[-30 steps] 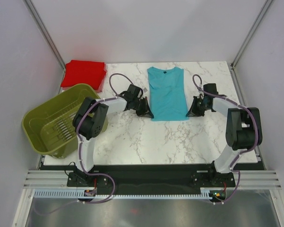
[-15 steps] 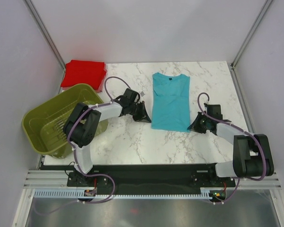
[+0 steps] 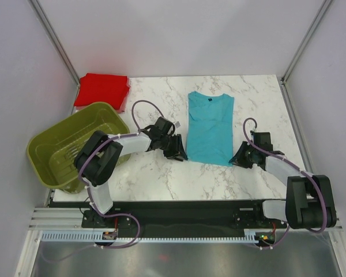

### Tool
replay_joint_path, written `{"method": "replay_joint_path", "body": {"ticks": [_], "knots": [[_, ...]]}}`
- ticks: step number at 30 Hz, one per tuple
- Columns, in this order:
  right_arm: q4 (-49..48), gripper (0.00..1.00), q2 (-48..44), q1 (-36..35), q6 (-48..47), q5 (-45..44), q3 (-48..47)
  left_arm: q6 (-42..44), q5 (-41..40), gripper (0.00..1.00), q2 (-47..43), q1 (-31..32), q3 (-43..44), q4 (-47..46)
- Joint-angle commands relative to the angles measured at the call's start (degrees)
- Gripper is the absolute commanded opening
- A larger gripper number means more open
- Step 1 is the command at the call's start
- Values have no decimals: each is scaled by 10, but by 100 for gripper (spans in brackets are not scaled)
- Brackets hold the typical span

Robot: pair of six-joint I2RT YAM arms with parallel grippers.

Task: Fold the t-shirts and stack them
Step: Fold the tshirt

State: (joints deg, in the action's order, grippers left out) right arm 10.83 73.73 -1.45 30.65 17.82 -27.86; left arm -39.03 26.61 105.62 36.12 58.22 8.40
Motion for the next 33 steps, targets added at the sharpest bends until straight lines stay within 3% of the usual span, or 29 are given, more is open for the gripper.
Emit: {"method": "replay_joint_path", "body": {"ticks": [1, 12, 18, 21, 28, 33], "knots": [[53, 25, -23, -1, -20, 0, -35, 18, -26, 39, -39, -3, 11, -18], [127, 39, -32, -1, 42, -26, -35, 4, -12, 44, -28, 1, 8, -23], [136, 42, -36, 0, 60, -27, -26, -32, -97, 47, -90, 2, -36, -21], [131, 44, -43, -1, 82, -31, -19, -51, -91, 49, -101, 6, -36, -22], [97, 45, -48, -1, 118, -45, -9, -74, -81, 49, -52, 40, -11, -41], [84, 43, -33, -1, 117, -48, -1, -84, -93, 44, -12, 42, -14, -41]]}}
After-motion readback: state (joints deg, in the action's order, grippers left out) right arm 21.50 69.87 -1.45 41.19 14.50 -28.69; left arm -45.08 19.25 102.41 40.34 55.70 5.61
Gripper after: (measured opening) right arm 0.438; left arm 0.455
